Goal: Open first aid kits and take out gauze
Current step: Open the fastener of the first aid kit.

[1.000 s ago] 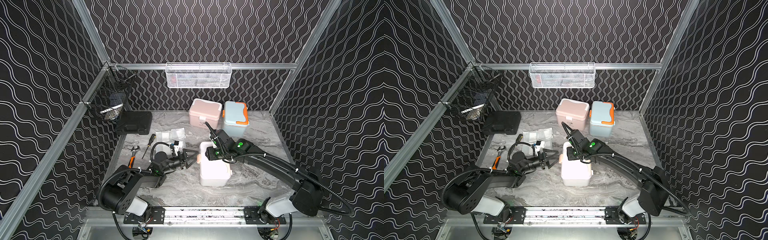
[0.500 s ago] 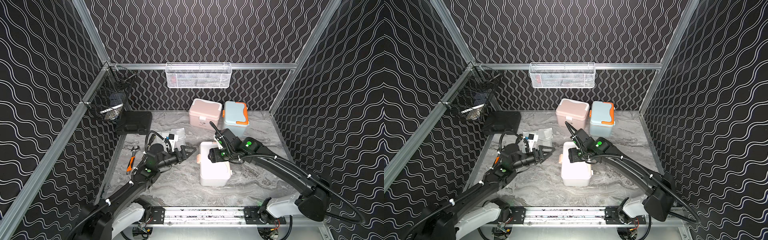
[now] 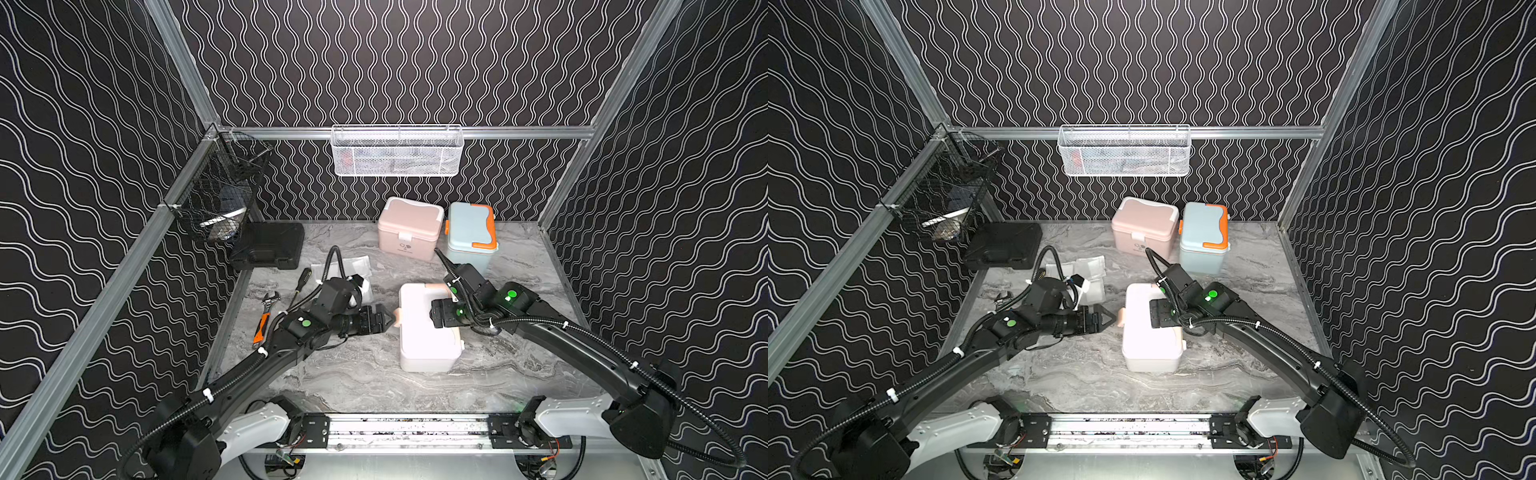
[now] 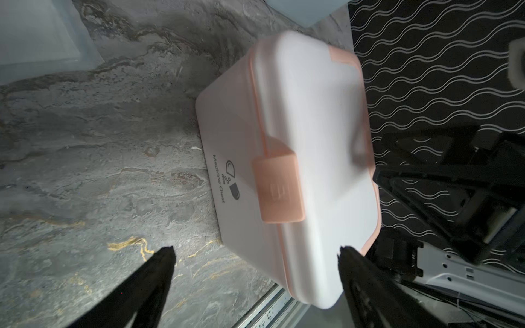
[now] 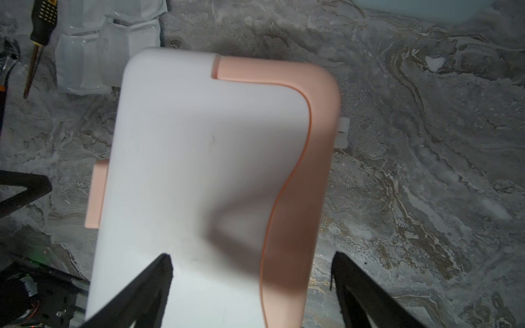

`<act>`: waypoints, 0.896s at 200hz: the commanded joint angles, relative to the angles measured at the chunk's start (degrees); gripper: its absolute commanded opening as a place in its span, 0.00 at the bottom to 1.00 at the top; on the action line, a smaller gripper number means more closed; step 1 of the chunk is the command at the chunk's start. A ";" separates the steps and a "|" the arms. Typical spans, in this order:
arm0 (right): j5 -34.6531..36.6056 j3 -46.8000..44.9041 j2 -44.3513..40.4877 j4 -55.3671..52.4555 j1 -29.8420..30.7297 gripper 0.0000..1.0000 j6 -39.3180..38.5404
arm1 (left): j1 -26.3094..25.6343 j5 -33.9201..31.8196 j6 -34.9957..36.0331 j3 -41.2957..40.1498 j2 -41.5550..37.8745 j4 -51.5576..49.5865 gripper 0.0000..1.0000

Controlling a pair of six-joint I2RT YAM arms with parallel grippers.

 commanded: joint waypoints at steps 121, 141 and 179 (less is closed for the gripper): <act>-2.73 -5.80 -1.98 2.84 -1.53 0.90 -0.67 | -1.05 -6.95 5.19 1.98 8.30 -3.91 0.97; -3.26 -6.10 -2.50 3.11 -1.97 0.90 -1.02 | 0.57 -7.05 5.06 0.15 6.61 -4.49 0.97; -4.35 -6.73 -3.35 3.73 -2.59 0.90 -1.59 | 4.85 -6.38 5.47 -3.03 3.99 -5.80 0.97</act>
